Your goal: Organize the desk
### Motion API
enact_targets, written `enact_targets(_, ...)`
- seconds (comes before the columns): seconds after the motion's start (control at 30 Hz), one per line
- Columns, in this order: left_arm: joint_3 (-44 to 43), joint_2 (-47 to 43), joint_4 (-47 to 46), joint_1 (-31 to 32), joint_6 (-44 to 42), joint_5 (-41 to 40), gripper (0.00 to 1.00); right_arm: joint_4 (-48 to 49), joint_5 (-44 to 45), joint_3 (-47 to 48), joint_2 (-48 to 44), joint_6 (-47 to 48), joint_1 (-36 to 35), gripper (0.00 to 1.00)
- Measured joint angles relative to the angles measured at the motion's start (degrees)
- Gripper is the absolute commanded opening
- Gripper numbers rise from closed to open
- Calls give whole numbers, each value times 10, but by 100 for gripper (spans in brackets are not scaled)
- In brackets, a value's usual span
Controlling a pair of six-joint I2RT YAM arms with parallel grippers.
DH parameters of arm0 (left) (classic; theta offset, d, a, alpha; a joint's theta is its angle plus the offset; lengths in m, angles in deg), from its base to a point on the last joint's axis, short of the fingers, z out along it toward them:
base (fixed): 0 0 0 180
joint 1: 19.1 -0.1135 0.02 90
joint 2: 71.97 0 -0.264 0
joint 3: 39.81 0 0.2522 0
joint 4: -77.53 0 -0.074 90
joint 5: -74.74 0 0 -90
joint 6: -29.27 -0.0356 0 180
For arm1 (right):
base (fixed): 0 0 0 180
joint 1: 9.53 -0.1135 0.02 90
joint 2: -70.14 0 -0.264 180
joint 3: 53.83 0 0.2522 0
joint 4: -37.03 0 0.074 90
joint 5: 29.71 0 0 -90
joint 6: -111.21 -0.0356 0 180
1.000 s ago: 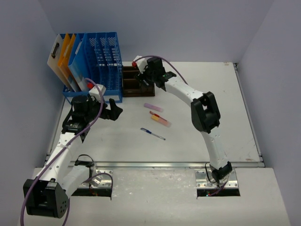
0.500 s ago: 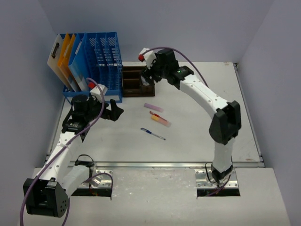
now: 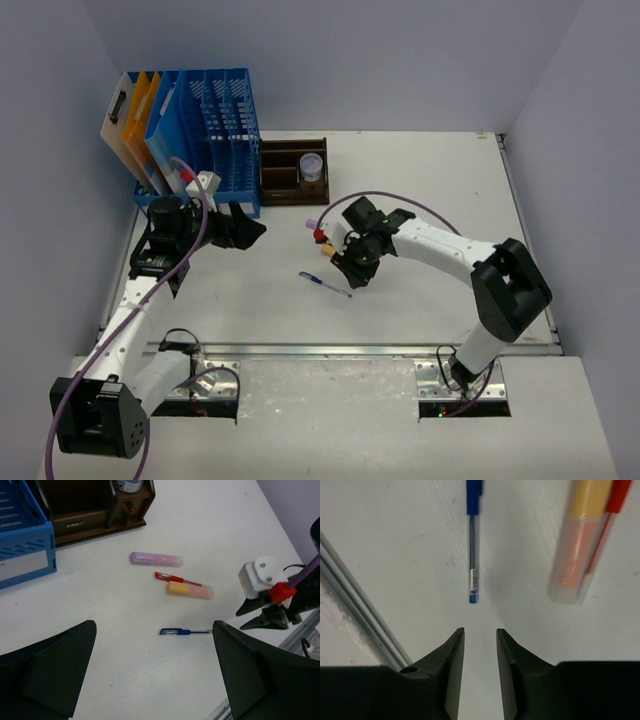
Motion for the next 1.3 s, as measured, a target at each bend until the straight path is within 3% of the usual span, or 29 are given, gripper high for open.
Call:
enact_targets(0.23,0,9,-8,0,37,12,100,16,33,-18,0,-32,-60,32)
enact_targets(0.9,0,10,-12,-1,47,7,100,75,115,24,131,-56,-115,29)
enact_targets(1.0,0,10,-12,-1,47,5,100,80,130,28,144,-55,-123,25)
enact_targets(1.2,0,10,-12,-5,50,7,100,94,137,31,148,-51,-127,2)
enact_targets(1.3,0,7,-13,-16,57,19,100,94,137,29,144,-52,-127,1)
